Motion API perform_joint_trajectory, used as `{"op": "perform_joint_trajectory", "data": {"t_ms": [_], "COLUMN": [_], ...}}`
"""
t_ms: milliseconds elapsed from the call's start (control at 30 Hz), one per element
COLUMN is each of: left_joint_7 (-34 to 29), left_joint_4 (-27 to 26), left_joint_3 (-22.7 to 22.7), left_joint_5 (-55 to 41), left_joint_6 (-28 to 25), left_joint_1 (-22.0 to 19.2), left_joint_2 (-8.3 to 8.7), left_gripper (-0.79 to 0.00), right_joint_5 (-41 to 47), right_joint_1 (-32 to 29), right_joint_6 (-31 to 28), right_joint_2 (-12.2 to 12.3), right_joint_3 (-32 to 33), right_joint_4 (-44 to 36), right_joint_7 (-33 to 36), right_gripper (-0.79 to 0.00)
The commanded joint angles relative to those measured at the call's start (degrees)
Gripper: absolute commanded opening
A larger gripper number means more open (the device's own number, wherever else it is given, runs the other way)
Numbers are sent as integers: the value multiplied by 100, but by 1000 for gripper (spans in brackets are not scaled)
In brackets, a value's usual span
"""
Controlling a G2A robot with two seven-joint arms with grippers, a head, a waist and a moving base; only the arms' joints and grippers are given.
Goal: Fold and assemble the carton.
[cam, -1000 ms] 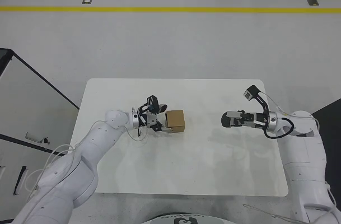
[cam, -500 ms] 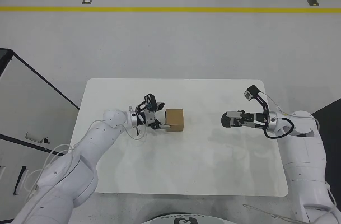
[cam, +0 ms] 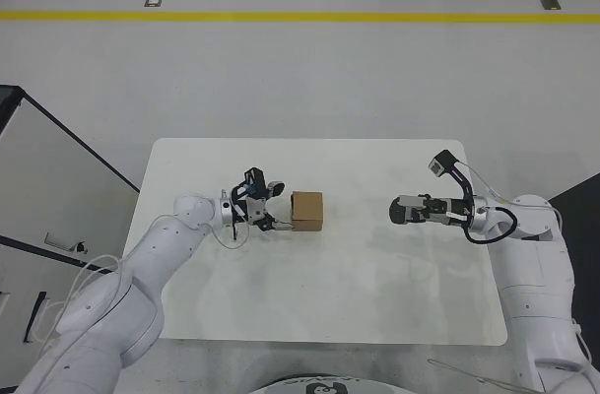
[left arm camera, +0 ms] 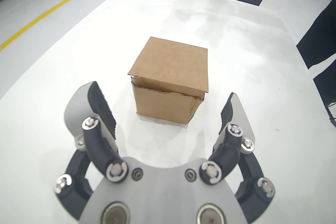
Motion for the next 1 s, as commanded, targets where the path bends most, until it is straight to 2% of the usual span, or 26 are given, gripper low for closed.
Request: {"op": "perform_joint_trajectory", "data": {"t_ms": [0, 100, 200, 367, 533, 700, 800, 967], "left_joint_7": [54, 111, 109, -5, -201, -389, -514, -518], "left_joint_4": [-113, -382, -819, -1795, -2860, -3765, -4173, -4180], "left_joint_3": [-44, -117, -192, -452, -931, -1469, -1699, -1703], "left_joint_5": [-17, -69, -111, -230, -435, -619, -768, -771], "left_joint_6": [57, 113, 111, -3, -199, -386, -512, -515], "left_joint_1": [24, 94, 219, 539, 1013, 1544, 1811, 1816], "left_joint_2": [126, 338, 621, 1254, 1929, 2469, 2681, 2685], "left_gripper": [0, 0, 0, 0, 0, 0, 0, -1], "right_joint_5": [0, 0, 0, 0, 0, 0, 0, 0], "right_joint_1": [0, 0, 0, 0, 0, 0, 0, 0], "right_joint_6": [0, 0, 0, 0, 0, 0, 0, 0], "right_joint_2": [0, 0, 0, 0, 0, 0, 0, 0], "right_joint_3": [0, 0, 0, 0, 0, 0, 0, 0], "right_joint_4": [0, 0, 0, 0, 0, 0, 0, 0], "right_joint_7": [0, 0, 0, 0, 0, 0, 0, 0], "right_gripper": [0, 0, 0, 0, 0, 0, 0, -1]}}
